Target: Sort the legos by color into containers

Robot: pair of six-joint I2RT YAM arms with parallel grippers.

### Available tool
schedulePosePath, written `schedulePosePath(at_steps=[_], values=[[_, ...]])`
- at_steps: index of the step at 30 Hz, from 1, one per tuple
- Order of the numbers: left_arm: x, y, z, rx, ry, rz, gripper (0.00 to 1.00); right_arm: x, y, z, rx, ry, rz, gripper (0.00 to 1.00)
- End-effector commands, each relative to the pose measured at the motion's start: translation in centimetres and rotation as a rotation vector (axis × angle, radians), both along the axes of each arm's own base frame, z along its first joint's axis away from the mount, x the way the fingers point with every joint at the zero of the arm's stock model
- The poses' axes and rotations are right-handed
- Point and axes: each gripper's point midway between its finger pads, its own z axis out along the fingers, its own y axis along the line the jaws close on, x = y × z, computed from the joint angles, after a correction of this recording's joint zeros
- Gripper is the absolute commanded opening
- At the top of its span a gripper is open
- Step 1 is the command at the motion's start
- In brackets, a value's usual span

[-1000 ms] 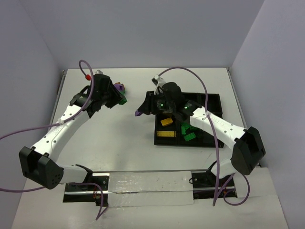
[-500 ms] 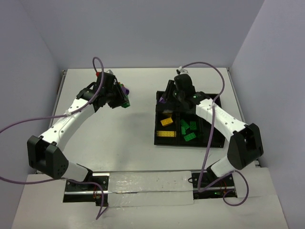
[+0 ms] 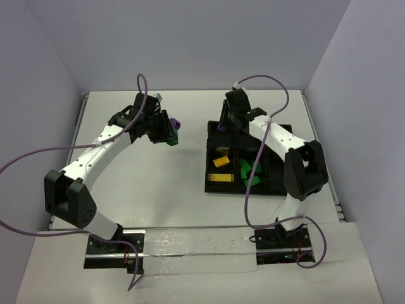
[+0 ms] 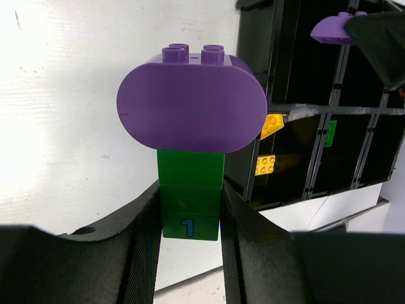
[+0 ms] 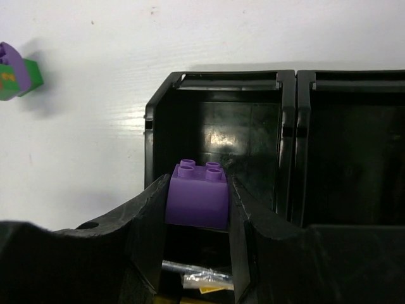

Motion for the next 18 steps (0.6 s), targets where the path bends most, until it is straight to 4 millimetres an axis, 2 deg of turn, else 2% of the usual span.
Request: schedulePosePath(at_steps=[1, 3, 5, 10, 16, 18], values=[[0.5, -0.8, 2.1, -0.023, -0.053, -0.057, 0.00, 1.2, -0.3, 0.9, -0.017, -0.024, -0.015, 0.50], [0.6, -1.1, 2.1, -0.036, -0.056, -0.067, 0.00, 1.2, -0.2, 0.8, -0.020, -0.018, -0.013, 0.61], [0.7, -1.5, 2.0, -0.049, -0.057, -0.076, 0.00, 1.2, -0.2, 1.3, -0.021, -0.023, -0.010, 0.68], [0.7, -2.2, 1.6, -0.065, -0.055, -0.114, 0.00, 0.6, -0.7, 3.4, -0.021, -0.063, -0.008, 0.68], [-0.7, -3.4, 0.6, -0.079, -0.038, -0.227, 0.00, -2.4, -1.3, 6.5, 0.048, -0.114, 0.002, 0.67], [-1.7, -3.8, 0.5, -0.106, -0.032, -0.269, 0.00, -3.8, -1.2, 6.2, 0.071, -0.102, 0.019, 0.67]])
